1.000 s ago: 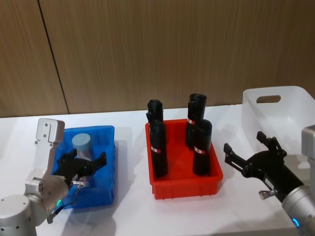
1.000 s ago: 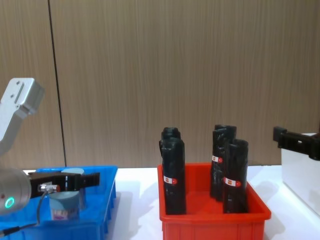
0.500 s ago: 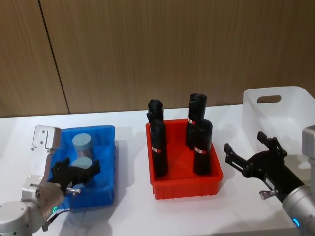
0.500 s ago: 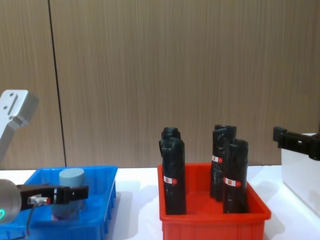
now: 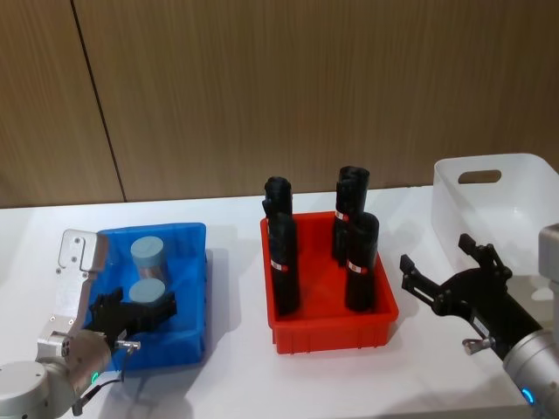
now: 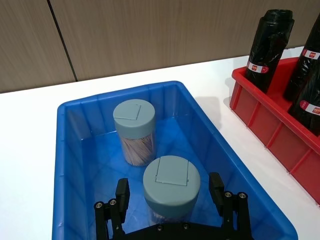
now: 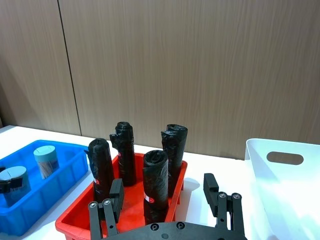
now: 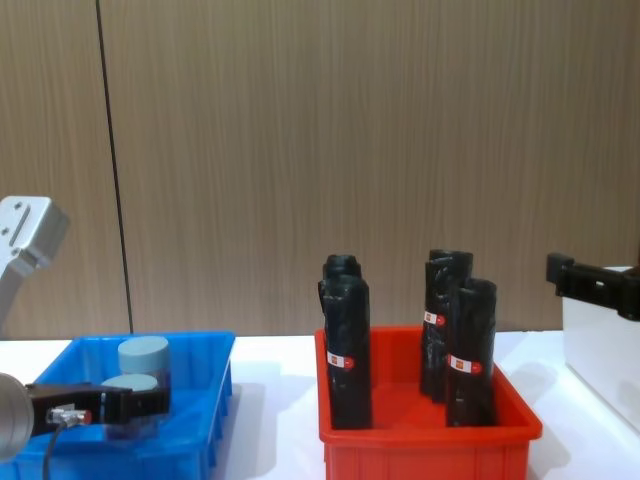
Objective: Pick the cotton swabs from the blue box and place them into the white box.
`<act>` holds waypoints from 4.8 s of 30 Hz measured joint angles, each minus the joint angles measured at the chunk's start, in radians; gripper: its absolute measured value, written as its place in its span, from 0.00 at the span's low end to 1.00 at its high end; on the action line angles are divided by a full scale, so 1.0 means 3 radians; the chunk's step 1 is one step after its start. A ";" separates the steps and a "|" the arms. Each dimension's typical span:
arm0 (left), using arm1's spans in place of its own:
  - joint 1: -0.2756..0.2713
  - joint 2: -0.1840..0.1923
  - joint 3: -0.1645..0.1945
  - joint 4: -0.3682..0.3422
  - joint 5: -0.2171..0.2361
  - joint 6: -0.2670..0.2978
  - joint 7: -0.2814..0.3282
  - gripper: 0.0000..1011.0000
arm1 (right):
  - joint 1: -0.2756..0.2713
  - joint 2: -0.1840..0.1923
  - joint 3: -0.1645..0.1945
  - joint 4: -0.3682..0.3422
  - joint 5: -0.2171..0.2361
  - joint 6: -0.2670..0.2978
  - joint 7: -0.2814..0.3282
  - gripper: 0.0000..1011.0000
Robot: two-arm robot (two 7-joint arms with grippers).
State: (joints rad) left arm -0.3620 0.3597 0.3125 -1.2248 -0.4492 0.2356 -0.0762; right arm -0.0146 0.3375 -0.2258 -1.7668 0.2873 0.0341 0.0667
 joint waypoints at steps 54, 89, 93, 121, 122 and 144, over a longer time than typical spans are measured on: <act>-0.0069 0.0049 0.0009 -0.0888 0.0405 -0.0029 -0.0792 0.66 | 0.0000 0.0000 0.0000 0.0000 0.0000 0.0000 0.0000 0.99; -0.1134 -0.0486 0.0207 -0.0098 0.0561 0.0442 -0.2437 0.66 | 0.0000 0.0000 0.0000 0.0000 0.0000 0.0000 0.0000 0.99; -0.1216 -0.0524 0.0219 -0.0025 0.0593 0.0485 -0.2517 0.66 | 0.0000 0.0000 0.0000 0.0000 0.0000 0.0000 0.0000 0.99; -0.1422 -0.0619 0.0250 0.0163 0.0668 0.0587 -0.2717 0.66 | 0.0332 -0.0026 -0.0015 0.0078 -0.0221 0.0478 0.0568 0.99; -0.1423 -0.0619 0.0250 0.0164 0.0668 0.0588 -0.2719 0.66 | 0.0374 -0.0035 -0.0015 0.0099 -0.0224 0.0519 0.0610 0.99; -0.1442 -0.0629 0.0253 0.0181 0.0676 0.0600 -0.2739 0.66 | 0.0803 -0.0153 0.0020 0.0372 -0.0039 0.0969 0.0962 0.99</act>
State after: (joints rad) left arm -0.7947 0.1710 0.3883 -1.1706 -0.2466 0.4155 -0.8978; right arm 0.2262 0.2916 -0.2197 -1.6552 0.2755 0.3247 0.3553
